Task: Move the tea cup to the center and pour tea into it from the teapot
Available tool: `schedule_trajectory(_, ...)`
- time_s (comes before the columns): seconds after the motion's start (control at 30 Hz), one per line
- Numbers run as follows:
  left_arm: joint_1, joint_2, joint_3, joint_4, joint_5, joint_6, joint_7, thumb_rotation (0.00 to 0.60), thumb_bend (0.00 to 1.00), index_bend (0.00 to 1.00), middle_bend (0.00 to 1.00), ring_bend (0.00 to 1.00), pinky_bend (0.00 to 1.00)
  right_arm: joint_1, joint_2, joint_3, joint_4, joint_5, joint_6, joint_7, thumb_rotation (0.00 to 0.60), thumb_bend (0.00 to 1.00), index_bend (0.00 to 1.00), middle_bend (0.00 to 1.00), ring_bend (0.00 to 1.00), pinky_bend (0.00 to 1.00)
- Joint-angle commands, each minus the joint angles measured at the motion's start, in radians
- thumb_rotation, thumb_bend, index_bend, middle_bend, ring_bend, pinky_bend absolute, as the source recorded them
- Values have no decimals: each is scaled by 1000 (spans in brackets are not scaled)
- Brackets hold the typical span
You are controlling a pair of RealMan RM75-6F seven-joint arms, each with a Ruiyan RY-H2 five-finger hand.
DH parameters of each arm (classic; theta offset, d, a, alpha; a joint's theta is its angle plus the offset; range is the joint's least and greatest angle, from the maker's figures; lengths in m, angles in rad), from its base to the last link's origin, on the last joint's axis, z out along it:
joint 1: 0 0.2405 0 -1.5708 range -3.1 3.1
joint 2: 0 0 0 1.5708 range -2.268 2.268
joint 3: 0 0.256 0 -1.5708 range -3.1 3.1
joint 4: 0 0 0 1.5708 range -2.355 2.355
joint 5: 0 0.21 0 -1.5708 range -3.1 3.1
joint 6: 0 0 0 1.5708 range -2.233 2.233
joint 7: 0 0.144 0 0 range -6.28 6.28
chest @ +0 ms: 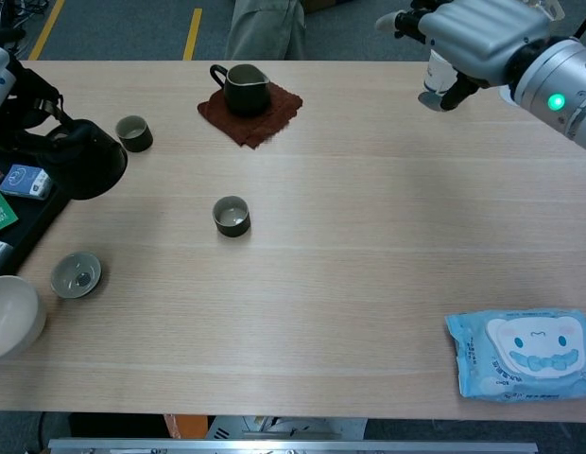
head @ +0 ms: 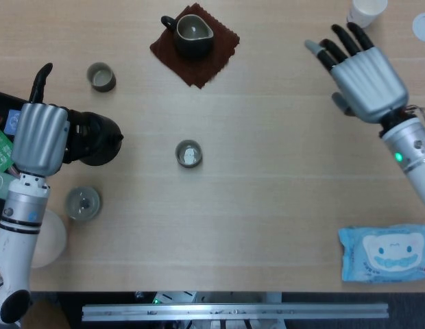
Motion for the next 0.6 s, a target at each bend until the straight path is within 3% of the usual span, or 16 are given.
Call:
schedule_trajectory(0.03, -6, -7, 2, 14, 12, 1, 0, 518, 265, 999, 1000, 870, 46, -86, 53, -24, -32, -50, 79, 52, 600, 294, 128, 214, 62, 80)
schedule_trajectory(0.37, -42, -40, 6, 53, 18, -40, 19, 521, 265, 999, 1000, 870, 46, -278, 150, -61, -61, -156, 217, 129, 600, 291, 135, 214, 62, 80)
schedule_trajectory(0.6, -71, -85, 5, 84, 15, -69, 45, 521, 265, 999, 1000, 869, 46, -370, 156, -63, -51, -197, 256, 154, 600, 291, 135, 214, 62, 80)
